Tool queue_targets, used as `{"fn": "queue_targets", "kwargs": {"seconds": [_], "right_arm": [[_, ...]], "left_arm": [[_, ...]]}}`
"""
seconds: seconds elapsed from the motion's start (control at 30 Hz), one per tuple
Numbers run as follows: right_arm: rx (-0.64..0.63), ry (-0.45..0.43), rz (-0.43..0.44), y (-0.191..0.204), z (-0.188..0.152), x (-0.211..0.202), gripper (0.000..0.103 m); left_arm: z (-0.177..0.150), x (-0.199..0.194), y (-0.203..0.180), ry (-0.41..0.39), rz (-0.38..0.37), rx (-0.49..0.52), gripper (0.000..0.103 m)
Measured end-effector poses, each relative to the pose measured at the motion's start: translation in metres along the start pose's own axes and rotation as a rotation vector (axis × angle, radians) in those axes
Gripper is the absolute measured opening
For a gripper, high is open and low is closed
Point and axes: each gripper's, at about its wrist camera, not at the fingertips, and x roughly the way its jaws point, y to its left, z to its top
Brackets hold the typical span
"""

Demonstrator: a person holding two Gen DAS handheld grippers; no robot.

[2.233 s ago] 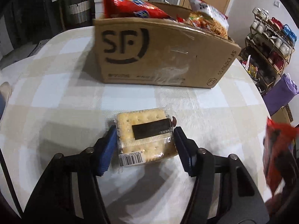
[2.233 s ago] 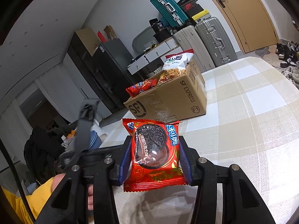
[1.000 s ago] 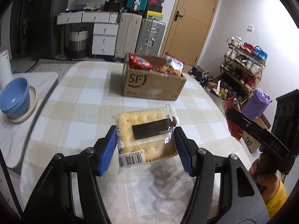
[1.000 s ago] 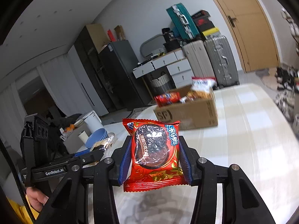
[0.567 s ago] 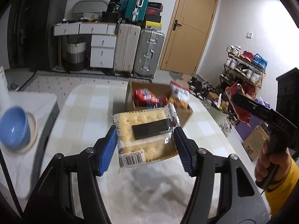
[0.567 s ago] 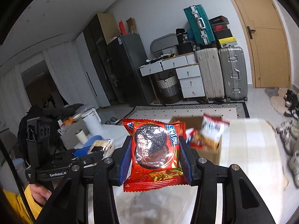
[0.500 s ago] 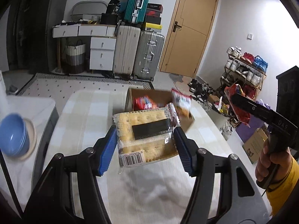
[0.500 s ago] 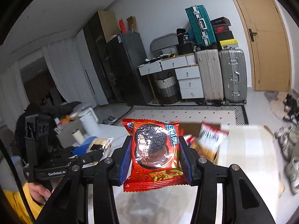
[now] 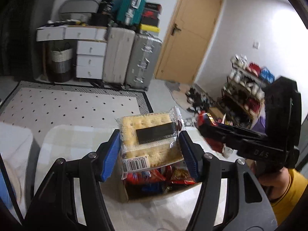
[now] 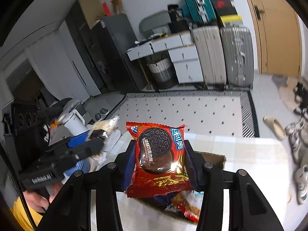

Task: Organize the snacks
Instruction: 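Carry the cracker pack and Oreo pack over the SF box with both tools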

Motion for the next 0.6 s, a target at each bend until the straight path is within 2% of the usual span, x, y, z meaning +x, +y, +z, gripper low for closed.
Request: {"fn": "queue_targets", "kwargs": {"seconds": [0.07, 0.13, 0.23, 0.47, 0.6], "right_arm": [[0.038, 0.055, 0.02, -0.011, 0.007, 0.02, 0.047], [0.071, 0.134, 0.039, -0.024, 0.008, 0.042, 0.047], [0.049, 0.205, 0.011, -0.03, 0.004, 0.063, 0.047], [-0.033, 0.271, -0.043, -0.023, -0.009, 0.09, 0.047], [-0.08, 0.299, -0.11, -0.015, -0.017, 0.097, 0.048]], "left_arm": [[0.012, 0.027, 0.0, 0.022, -0.016, 0.001, 0.058], [0.02, 0.057, 0.005, 0.08, -0.05, -0.036, 0.058], [0.028, 0.081, 0.017, 0.103, -0.056, -0.07, 0.058], [0.031, 0.115, 0.044, 0.112, -0.041, -0.11, 0.058], [0.024, 0.121, 0.043, 0.117, -0.031, -0.098, 0.058]]}}
